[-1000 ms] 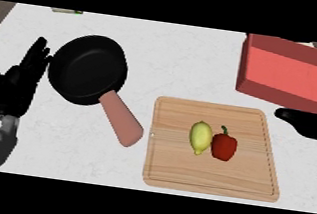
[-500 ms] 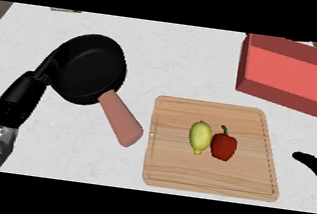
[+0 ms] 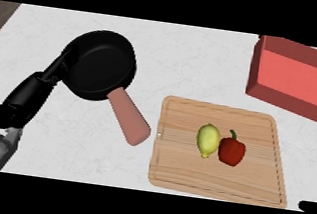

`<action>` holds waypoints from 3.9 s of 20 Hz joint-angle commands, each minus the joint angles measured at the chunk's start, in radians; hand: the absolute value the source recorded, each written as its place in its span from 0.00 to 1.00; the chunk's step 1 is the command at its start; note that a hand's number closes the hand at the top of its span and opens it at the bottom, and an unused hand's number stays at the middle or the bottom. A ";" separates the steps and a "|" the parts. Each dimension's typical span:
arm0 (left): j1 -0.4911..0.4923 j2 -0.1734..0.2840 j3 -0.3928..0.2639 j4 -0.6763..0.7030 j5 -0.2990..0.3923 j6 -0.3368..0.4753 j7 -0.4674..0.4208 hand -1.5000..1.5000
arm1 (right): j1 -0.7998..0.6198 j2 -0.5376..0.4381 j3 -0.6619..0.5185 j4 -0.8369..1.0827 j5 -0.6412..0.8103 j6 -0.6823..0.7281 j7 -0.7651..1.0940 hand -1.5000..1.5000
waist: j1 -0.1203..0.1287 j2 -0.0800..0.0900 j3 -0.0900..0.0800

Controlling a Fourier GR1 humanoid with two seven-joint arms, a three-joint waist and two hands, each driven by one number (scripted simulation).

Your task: Pick the bell pepper from the cutting board and place it in the cardboard box

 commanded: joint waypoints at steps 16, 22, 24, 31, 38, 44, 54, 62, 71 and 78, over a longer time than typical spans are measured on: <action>-0.049 -0.058 0.002 0.028 -0.039 -0.038 0.013 0.50 | -0.505 0.267 0.466 0.057 0.021 0.510 0.809 0.00 | 0.042 0.004 0.002; -0.049 -0.070 0.023 0.087 -0.063 -0.048 -0.048 0.50 | -0.556 0.395 0.522 0.158 0.050 0.508 0.868 0.00 | 0.024 0.003 0.002; -0.028 -0.039 0.051 0.076 -0.025 -0.087 -0.030 0.50 | -0.566 0.421 0.546 0.194 0.098 0.496 0.887 0.00 | 0.027 0.001 0.002; -0.050 -0.057 0.054 0.042 -0.051 -0.078 0.013 0.50 | -0.620 0.488 0.525 0.356 0.170 0.510 0.830 0.00 | 0.022 0.002 0.003; -0.026 -0.073 0.066 0.063 -0.079 -0.088 -0.022 0.50 | -0.595 0.539 0.507 0.400 0.225 0.575 0.816 0.00 | 0.016 0.002 0.003; 0.047 -0.063 0.093 0.025 -0.086 -0.118 -0.050 0.50 | -0.529 0.561 0.482 0.487 0.334 0.519 0.710 0.00 | 0.017 0.001 0.004; 0.022 -0.129 0.122 -0.041 -0.134 -0.125 0.038 0.50 | -0.407 0.582 0.402 0.501 0.426 0.527 0.553 0.00 | 0.012 0.001 0.004; -0.006 -0.133 0.176 0.038 -0.152 -0.184 -0.012 0.50 | -0.448 0.679 0.353 0.614 0.529 0.543 0.557 0.00 | 0.012 0.002 0.004; 0.030 -0.195 0.182 0.013 -0.220 -0.188 -0.021 0.50 | -0.349 0.625 0.342 0.577 0.573 0.557 0.310 1.00 | 0.011 0.001 0.004; -0.005 -0.227 0.189 -0.042 -0.232 -0.196 0.073 0.50 | -0.372 0.624 0.354 0.682 0.740 0.366 0.196 1.00 | 0.012 0.001 0.004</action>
